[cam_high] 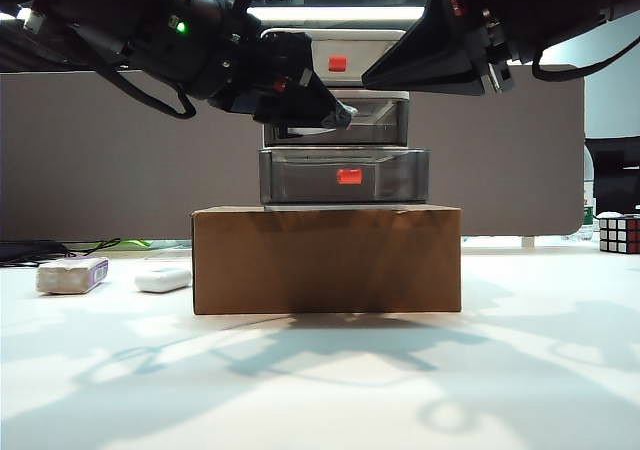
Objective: Open the third layer of the drawer on the table, pick up the transparent tape on the table and put it in, and finally close the drawer.
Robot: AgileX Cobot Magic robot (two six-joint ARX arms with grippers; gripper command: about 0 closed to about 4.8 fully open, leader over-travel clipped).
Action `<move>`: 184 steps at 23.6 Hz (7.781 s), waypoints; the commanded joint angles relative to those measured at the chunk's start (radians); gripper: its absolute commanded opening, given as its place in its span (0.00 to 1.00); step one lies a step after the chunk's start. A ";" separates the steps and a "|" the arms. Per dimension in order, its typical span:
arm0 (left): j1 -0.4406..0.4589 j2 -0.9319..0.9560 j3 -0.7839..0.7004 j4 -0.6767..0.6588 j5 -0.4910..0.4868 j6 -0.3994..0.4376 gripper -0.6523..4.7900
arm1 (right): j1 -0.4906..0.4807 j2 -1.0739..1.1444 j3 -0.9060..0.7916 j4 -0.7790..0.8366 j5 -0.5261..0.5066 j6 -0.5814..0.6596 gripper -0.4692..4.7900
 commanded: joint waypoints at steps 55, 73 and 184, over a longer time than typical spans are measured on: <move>-0.109 -0.090 0.004 -0.205 0.113 -0.176 0.52 | 0.001 -0.011 0.003 -0.002 -0.050 0.000 0.08; -0.047 -0.143 0.003 -0.391 -0.071 -0.149 0.11 | 0.000 -0.030 0.003 -0.018 -0.050 -0.001 0.08; -0.136 -1.196 -0.699 -0.383 -0.473 -0.373 0.11 | 0.004 -1.302 -0.748 -0.377 0.610 -0.034 0.08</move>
